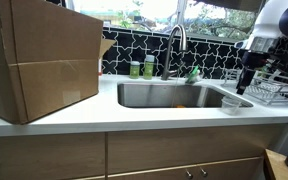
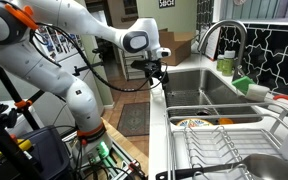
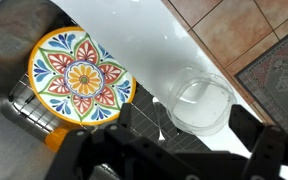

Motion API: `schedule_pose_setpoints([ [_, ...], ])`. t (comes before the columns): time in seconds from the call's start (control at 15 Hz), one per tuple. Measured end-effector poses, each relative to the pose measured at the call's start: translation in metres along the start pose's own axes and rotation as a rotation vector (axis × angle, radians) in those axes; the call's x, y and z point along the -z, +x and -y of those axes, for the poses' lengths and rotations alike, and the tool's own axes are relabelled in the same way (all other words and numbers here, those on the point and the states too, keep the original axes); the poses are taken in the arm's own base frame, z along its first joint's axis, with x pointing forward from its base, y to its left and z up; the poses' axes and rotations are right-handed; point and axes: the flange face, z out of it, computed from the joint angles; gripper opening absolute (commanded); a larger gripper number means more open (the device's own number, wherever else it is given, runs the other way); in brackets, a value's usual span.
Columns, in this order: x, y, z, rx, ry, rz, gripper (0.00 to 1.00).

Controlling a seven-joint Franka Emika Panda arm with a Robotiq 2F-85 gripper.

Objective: Pick up the small clear lunch box and fetch some water, pour the water from the small clear lunch box onto the plate in the sink and place the small clear lunch box back on the kitchen counter

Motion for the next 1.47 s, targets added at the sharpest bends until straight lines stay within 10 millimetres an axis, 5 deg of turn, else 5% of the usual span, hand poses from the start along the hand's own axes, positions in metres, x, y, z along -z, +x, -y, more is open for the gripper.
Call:
schedule_pose_setpoints([
  [0.8, -0.034, 0.009, -0.012, -0.042, 0.02, 0.02, 0.81],
  [1.47, -0.045, 0.011, -0.011, -0.06, 0.041, 0.036, 0.03],
])
